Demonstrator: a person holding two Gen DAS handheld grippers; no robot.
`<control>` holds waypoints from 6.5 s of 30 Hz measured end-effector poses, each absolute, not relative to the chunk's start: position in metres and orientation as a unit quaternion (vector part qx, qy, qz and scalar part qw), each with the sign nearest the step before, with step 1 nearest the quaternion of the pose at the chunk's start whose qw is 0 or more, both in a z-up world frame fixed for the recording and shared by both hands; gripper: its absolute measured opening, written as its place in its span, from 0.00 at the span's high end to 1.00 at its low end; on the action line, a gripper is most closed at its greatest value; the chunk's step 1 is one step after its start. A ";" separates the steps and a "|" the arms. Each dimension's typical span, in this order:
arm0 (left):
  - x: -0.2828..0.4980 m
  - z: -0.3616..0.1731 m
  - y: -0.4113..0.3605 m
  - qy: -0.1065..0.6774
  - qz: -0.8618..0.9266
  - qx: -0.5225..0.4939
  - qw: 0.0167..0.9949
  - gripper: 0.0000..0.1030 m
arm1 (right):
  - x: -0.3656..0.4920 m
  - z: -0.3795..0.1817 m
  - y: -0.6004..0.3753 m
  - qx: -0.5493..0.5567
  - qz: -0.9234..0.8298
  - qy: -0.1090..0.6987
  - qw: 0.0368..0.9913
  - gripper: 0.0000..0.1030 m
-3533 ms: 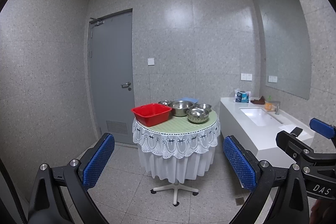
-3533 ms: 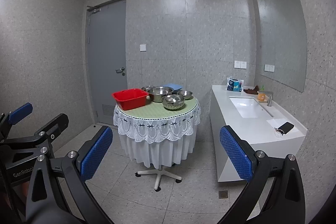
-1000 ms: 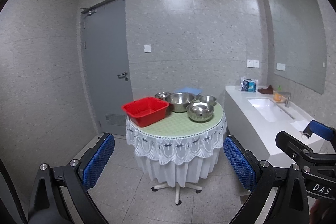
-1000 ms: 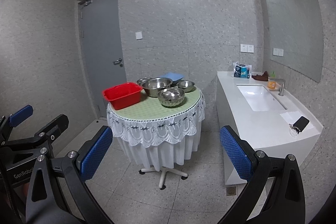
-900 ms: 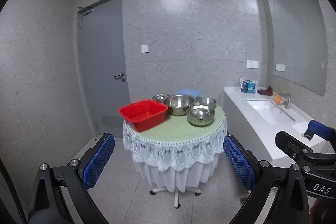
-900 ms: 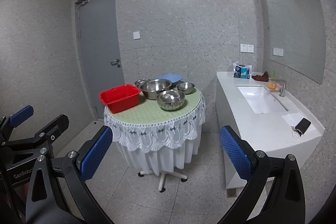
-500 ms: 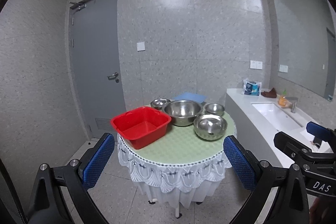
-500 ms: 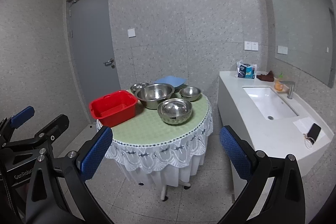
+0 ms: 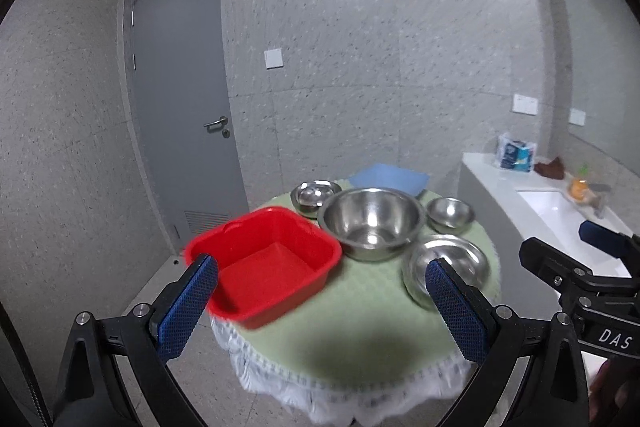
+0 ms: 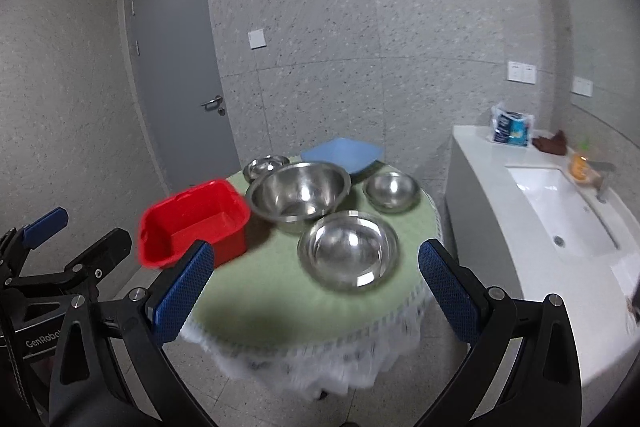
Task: Organize plates and bowls
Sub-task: 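Move both tools toward the large steel bowl on the table, then close both grippers on the rim of the large steel bowl, then lower the large steel bowl into the red basin and open both grippers, then grasp the light blue square plate with both grippers and lift it, then lower the blue plate into the red basin over the bowl, open grippers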
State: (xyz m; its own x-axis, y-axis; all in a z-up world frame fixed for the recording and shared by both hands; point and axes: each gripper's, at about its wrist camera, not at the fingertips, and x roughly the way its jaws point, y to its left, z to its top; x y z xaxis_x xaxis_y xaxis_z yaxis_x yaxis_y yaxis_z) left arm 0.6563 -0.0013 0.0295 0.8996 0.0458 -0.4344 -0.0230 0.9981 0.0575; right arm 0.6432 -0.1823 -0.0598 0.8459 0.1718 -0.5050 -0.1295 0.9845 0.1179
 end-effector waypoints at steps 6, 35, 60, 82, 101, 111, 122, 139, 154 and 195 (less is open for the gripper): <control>0.794 0.033 -0.034 0.270 0.034 0.028 0.962 0.01 | 0.760 -0.076 -0.198 0.041 0.104 0.311 0.944 0.00; 1.198 -0.098 -0.026 0.518 -0.038 0.107 0.848 0.44 | 0.979 -0.214 -0.178 0.089 0.107 0.543 0.828 0.44; 1.159 -0.031 0.081 0.420 -0.083 0.021 0.904 0.79 | 0.956 -0.131 -0.147 0.111 0.110 0.474 0.866 0.67; 1.042 -0.054 0.230 0.495 0.005 -0.013 0.869 0.79 | 0.904 -0.188 0.032 0.049 0.207 0.547 0.810 0.67; 1.076 -0.079 0.233 0.500 -0.013 0.006 0.866 0.48 | 0.893 -0.208 0.042 0.035 0.172 0.556 0.813 0.24; 1.059 -0.029 0.195 0.431 0.002 0.025 0.902 0.22 | 0.877 -0.170 0.013 0.050 0.155 0.515 0.841 0.16; 1.055 -0.004 0.089 0.399 -0.075 0.030 0.914 0.13 | 0.865 -0.137 -0.114 0.089 0.083 0.464 0.877 0.14; 1.220 -0.043 -0.064 0.459 -0.048 -0.024 0.887 0.10 | 0.973 -0.148 -0.286 0.101 0.092 0.469 0.873 0.13; 1.366 -0.141 -0.088 0.560 0.043 -0.085 0.823 0.12 | 1.137 -0.248 -0.292 0.130 0.139 0.561 0.806 0.20; 1.105 -0.029 0.075 0.441 -0.038 -0.083 0.893 0.74 | 0.941 -0.125 -0.080 0.090 0.251 0.470 0.841 0.83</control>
